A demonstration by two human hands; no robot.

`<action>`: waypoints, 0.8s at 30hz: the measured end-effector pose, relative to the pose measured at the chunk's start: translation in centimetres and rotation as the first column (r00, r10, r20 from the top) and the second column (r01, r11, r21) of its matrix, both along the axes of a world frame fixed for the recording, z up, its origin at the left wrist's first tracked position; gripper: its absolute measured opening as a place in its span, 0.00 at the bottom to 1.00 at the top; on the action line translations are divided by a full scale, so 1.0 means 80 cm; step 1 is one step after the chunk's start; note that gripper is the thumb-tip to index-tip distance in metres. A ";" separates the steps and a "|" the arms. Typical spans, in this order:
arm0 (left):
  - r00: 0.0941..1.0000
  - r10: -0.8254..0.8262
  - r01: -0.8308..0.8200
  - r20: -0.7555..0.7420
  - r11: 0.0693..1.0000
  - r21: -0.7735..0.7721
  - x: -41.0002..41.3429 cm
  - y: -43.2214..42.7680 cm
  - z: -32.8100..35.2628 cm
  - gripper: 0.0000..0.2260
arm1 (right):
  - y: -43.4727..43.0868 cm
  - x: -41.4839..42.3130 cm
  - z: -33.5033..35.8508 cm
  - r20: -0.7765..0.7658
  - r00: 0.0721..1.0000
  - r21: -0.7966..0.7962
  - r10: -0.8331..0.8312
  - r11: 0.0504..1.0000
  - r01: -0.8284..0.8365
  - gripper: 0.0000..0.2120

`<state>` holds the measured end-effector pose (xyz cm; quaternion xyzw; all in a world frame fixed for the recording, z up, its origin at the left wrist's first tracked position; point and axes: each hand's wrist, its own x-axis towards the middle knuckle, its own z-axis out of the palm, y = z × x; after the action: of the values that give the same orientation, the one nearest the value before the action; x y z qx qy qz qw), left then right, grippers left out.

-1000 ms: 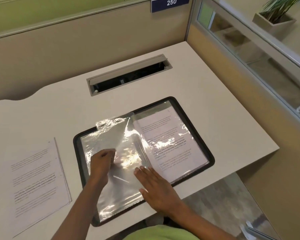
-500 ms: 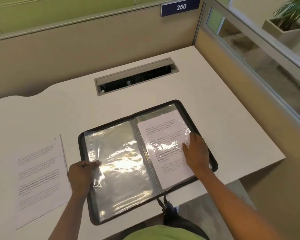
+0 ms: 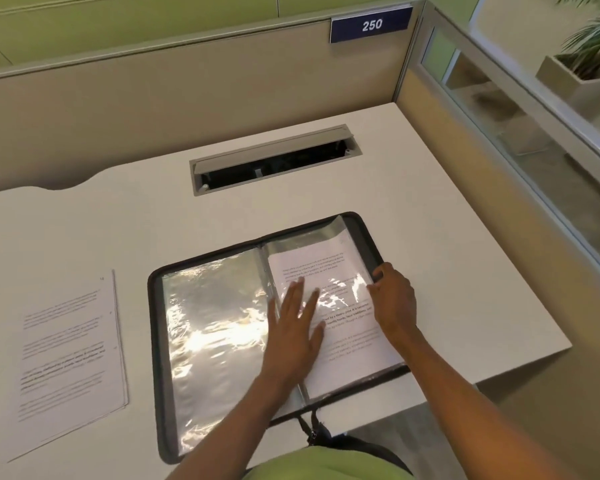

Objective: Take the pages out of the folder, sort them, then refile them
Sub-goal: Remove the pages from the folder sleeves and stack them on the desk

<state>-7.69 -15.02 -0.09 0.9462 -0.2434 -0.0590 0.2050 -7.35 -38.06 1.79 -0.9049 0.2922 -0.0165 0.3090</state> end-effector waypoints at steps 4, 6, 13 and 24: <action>0.996 -0.055 0.063 -0.067 0.990 0.122 -0.014 -0.036 -0.034 0.30 | -0.004 -0.005 0.003 0.016 1.000 -0.022 0.023 1.000 -0.023 0.09; 0.996 -0.037 0.050 -0.080 0.985 0.167 -0.017 -0.040 -0.046 0.30 | -0.007 -0.008 0.004 0.034 0.999 -0.044 0.036 0.998 -0.034 0.09; 0.993 -0.079 0.093 -0.082 0.979 0.182 -0.020 -0.049 -0.046 0.31 | -0.009 -0.016 0.012 0.145 0.988 0.056 0.057 0.996 -0.066 0.05; 0.933 0.259 -0.321 -0.249 0.912 -0.254 0.180 -0.021 0.006 0.27 | -0.029 -0.005 0.047 0.062 0.980 0.633 -0.191 0.766 0.109 0.07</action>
<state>6.75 -16.70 0.38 0.9199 -0.0824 -0.0908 0.3725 -7.72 -40.40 5.55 -0.7214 0.3329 0.0012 0.6072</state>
